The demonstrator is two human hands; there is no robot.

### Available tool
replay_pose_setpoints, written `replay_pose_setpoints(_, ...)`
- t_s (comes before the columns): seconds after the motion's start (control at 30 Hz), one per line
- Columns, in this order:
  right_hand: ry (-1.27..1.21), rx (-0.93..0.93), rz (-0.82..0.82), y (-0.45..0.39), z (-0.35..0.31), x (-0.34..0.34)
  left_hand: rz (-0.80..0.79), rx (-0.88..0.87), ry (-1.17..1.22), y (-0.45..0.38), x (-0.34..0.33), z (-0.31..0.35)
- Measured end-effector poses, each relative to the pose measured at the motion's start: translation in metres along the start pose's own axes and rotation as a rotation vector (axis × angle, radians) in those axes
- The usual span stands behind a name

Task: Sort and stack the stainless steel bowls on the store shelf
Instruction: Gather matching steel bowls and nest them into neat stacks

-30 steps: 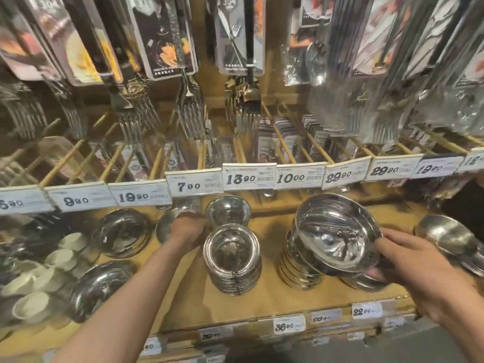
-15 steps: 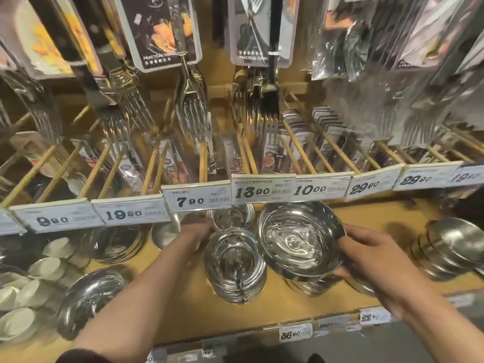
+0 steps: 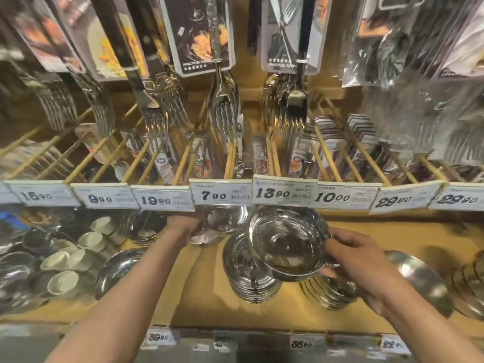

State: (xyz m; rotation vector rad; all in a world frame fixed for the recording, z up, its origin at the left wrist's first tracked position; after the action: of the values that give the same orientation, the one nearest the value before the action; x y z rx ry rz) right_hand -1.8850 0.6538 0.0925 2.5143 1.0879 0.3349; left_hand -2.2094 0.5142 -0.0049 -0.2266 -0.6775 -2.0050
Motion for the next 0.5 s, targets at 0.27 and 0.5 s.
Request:
replay_pose_setpoints(0.27,0.046,0.017,-0.141,-0.004,-0.005,-0.010,0.191,0.128,-0.018,0.058,0.058,-0.013)
replay_pose_setpoints(0.5,0.118,0.031,-0.318,-0.006,0.000,-0.055,0.299,0.248,0.184,0.136,0.122,-0.059)
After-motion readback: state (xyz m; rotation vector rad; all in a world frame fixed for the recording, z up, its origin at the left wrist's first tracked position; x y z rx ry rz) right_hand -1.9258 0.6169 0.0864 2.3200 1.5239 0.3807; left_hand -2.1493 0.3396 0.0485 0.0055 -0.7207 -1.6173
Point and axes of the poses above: each hand's wrist, its own y-axis away from the middle knuckle, its own x-axis out of the back of the hand, z = x × y, the point moved 1 cm from there along -y, towards the middle knuckle, and after that the axes turned 3 degrees about -z, right-handed, at the moved point
